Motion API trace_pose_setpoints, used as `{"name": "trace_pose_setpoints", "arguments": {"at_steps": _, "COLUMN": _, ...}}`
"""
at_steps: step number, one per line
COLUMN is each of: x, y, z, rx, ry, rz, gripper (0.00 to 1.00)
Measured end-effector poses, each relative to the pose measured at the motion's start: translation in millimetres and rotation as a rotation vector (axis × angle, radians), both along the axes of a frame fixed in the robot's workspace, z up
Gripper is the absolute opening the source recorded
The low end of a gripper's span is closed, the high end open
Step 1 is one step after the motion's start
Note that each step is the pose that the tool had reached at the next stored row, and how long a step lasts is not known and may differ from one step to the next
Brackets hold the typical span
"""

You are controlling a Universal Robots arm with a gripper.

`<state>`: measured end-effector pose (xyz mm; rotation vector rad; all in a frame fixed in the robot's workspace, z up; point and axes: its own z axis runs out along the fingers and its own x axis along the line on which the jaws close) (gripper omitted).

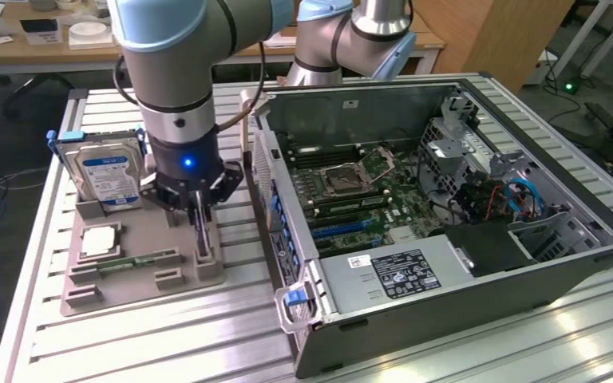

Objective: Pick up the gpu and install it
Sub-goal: 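Pick up the gpu and move the gpu toward the slot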

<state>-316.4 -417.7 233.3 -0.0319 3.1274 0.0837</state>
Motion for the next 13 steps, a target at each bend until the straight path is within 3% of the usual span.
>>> {"name": "trace_pose_setpoints", "arguments": {"at_steps": 13, "x": 0.0, "y": 0.0, "z": 25.9, "rx": 0.0011, "ry": 0.0000, "rz": 0.000, "gripper": 0.28}}
